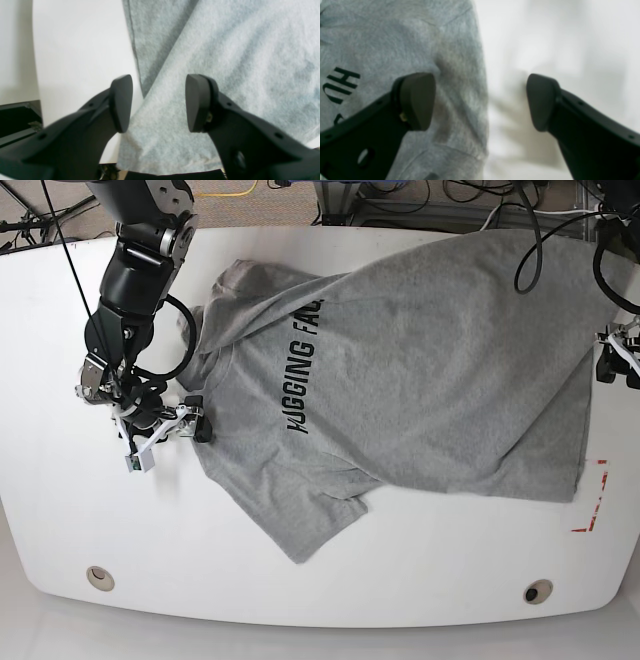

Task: Fold the T-shirt properly
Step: 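Regrasp the shirt edge near the printed text with the right gripper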

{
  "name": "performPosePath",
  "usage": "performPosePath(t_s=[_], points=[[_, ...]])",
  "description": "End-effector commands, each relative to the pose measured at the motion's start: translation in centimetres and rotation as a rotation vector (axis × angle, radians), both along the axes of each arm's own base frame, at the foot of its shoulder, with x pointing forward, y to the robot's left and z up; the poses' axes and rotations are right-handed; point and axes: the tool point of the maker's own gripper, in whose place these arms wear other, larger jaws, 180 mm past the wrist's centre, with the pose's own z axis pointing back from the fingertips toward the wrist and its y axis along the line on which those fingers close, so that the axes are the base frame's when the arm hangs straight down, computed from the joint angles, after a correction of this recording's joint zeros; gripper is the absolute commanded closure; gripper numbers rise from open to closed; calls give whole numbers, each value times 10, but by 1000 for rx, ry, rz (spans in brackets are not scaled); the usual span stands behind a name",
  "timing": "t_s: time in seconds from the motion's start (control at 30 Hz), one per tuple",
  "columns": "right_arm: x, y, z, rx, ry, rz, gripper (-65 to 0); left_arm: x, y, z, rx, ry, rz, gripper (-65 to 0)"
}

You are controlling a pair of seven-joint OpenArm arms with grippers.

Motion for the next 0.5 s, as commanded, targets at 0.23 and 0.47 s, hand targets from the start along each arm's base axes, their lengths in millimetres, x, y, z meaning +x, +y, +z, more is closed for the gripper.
performPosePath(t_s=[0.23,0.47], points=[[0,49,-7,17,17,104,-536,7,2,14,19,-43,-8,-303],[1,63,-8,42,9,109,-409,18,7,23,8,-82,8,-306]])
